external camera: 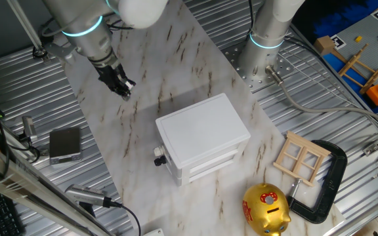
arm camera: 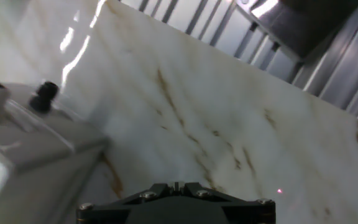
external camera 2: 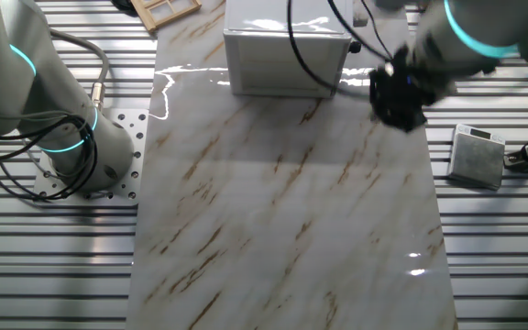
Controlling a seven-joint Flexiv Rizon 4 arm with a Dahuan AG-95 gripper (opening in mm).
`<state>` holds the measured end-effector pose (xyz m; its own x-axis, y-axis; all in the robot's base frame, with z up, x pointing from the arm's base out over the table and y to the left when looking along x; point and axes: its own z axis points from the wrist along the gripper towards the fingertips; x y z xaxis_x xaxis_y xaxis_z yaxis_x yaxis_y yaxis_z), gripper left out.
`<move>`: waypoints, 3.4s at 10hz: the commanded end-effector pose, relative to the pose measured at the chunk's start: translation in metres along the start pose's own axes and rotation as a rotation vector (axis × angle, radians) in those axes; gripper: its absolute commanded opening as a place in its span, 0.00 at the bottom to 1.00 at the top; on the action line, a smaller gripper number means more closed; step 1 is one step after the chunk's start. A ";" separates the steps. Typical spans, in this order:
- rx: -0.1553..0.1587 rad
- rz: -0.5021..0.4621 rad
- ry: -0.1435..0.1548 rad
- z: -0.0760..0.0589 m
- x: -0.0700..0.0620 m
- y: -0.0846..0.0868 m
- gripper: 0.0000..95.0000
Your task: Put things in the drawer
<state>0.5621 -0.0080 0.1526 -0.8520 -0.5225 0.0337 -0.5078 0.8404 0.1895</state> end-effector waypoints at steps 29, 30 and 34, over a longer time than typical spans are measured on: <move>0.030 -0.026 -0.010 0.005 0.074 -0.117 0.00; 0.031 -0.024 -0.010 0.005 0.075 -0.117 0.00; 0.036 -0.023 -0.008 0.005 0.075 -0.117 0.00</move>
<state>0.5571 -0.1444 0.1277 -0.8410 -0.5406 0.0230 -0.5312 0.8329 0.1550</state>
